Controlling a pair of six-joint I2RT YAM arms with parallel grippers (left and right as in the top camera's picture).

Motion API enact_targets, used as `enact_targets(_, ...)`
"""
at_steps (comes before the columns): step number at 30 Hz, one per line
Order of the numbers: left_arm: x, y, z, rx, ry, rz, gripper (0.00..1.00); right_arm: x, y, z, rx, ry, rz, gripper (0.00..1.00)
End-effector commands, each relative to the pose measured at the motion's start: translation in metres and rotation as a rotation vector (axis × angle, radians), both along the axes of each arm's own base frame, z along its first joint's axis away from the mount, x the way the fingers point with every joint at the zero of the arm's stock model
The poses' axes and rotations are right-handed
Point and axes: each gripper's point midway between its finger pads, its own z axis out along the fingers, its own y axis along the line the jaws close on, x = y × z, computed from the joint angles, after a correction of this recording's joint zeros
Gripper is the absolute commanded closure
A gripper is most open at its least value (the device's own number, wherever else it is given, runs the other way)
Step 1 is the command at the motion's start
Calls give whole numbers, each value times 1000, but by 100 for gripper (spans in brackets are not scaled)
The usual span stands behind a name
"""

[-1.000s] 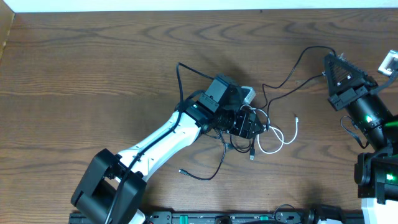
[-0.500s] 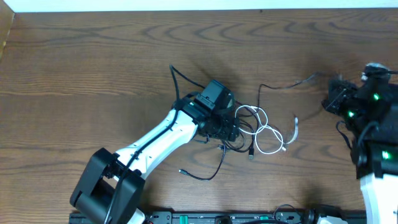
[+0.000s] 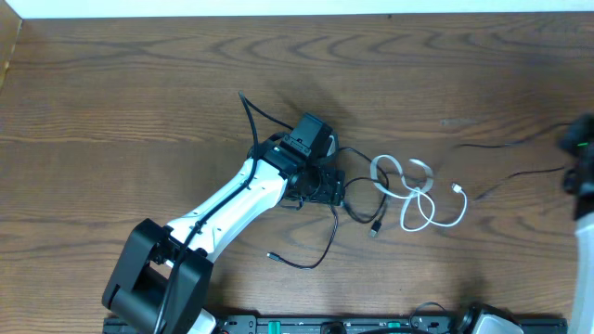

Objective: Untangle cables

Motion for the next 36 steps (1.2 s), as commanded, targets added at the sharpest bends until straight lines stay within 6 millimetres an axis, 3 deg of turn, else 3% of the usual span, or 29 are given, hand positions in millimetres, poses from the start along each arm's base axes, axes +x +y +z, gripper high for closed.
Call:
enact_targets(1,3,3,0,11,-8,7,27,-23,-31,22,-10,-53,-163,99)
enact_targets(5,3,3,0,11,-8,7,27,-35,-41,5,72,-48,-225,99)
enact_targets(6,3,3,0,11,-8,7,27,-31,-37,0,101,-47,-198,93)
enact_targets(7,3,3,0,11,-8,7,27,-24,-32,-5,134,-48,-162,79)
enact_targets(9,3,3,0,11,-8,7,27,-11,-18,-16,213,-52,-78,39)
enact_targets(11,3,3,0,11,-8,7,26,1,-2,-26,298,-52,5,27)
enact_targets(17,3,3,0,11,-8,7,27,27,54,-59,523,13,233,33)
enact_targets(23,3,3,0,11,-7,8,27,27,106,-114,662,248,336,33)
enact_targets(32,3,3,0,11,-7,7,27,35,183,-182,730,535,494,32)
enact_targets(36,3,3,0,11,-7,7,27,39,200,-203,719,594,508,35)
